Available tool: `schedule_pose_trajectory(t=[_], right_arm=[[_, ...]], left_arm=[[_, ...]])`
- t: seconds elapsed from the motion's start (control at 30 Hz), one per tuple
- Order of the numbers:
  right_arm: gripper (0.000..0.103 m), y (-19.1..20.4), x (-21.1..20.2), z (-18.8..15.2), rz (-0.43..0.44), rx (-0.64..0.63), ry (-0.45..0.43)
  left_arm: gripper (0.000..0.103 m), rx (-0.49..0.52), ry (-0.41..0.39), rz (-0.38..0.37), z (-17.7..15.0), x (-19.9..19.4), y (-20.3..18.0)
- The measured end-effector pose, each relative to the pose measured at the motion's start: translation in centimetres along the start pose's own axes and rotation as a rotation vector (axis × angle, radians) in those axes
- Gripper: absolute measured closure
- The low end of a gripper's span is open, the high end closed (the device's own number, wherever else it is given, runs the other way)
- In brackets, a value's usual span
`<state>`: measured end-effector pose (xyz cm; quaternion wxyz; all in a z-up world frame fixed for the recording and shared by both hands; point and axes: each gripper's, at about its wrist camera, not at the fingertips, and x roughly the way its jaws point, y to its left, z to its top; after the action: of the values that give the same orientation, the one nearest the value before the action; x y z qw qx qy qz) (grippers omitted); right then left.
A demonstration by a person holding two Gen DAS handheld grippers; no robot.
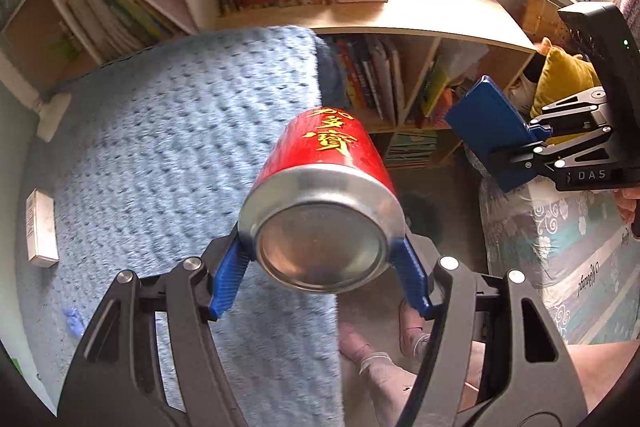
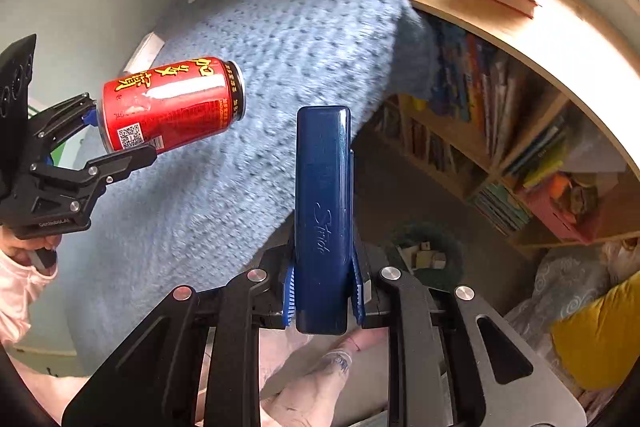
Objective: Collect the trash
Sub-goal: 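Carry the red can and blue case over the wastebasket with both tools, then open both tools over the wastebasket, dropping the can and blue case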
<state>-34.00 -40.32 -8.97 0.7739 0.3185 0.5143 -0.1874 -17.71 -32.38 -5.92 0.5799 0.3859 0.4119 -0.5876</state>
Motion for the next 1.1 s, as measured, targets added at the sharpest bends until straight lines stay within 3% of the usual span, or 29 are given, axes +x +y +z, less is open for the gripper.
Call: schedule_pose_trajectory(t=[0.3,0.43,0.83,1.1], right_arm=[[0.081,-8.1,-0.7,-4.9,-0.021,0.104,0.031],[0.081,-10.9,0.2,-6.7,-0.02,0.143,0.059],[0.081,-15.8,4.1,-9.6,0.04,0.228,0.118],[0.081,-18.3,8.3,-10.4,0.075,0.26,0.156]], left_arm=[[0.04,0.11,0.062,-0.071,2.4,4.7,-9.7],[0.04,0.136,0.104,-0.096,2.7,7.2,-12.3],[0.04,0.169,0.224,-0.15,2.1,14.1,-17.0],[0.04,0.165,0.281,-0.155,1.6,18.8,-17.3]])
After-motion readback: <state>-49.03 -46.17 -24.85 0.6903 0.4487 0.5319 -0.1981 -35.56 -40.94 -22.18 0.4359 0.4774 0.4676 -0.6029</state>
